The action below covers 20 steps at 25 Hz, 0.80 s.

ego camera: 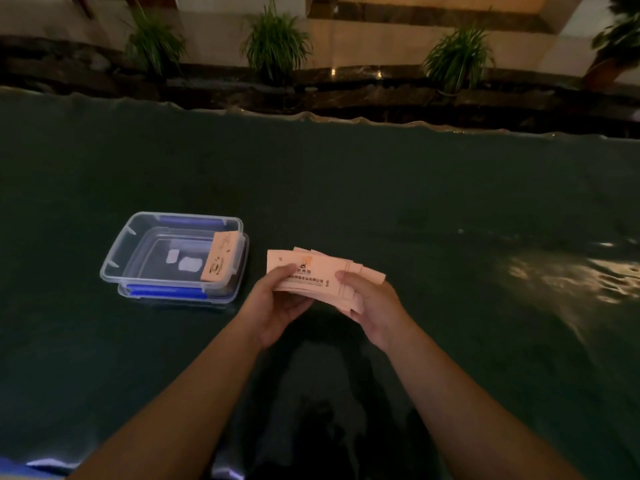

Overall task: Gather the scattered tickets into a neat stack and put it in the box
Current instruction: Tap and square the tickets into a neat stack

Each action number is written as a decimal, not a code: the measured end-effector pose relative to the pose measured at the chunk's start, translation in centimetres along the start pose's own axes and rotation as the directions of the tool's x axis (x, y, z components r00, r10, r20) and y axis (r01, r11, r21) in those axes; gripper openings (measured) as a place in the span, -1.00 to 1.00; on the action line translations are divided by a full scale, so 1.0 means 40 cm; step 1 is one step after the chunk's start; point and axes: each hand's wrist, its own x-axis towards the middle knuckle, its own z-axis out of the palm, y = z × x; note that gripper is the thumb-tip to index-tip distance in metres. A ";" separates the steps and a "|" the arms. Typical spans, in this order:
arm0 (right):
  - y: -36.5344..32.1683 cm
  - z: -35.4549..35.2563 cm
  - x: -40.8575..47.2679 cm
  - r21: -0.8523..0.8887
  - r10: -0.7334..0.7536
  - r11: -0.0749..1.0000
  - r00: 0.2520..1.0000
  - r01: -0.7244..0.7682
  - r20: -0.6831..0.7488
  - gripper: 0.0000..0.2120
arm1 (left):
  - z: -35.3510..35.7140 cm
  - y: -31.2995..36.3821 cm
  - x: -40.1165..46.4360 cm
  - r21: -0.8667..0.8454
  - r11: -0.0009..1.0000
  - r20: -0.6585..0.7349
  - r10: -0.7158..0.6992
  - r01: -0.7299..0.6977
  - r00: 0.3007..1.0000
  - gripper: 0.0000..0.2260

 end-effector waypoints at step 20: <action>-0.007 0.051 0.319 -0.249 0.158 0.940 0.945 -0.232 -0.286 -0.49 | -0.039 0.078 0.319 0.577 0.777 -0.309 -0.079 0.253 0.948 -0.81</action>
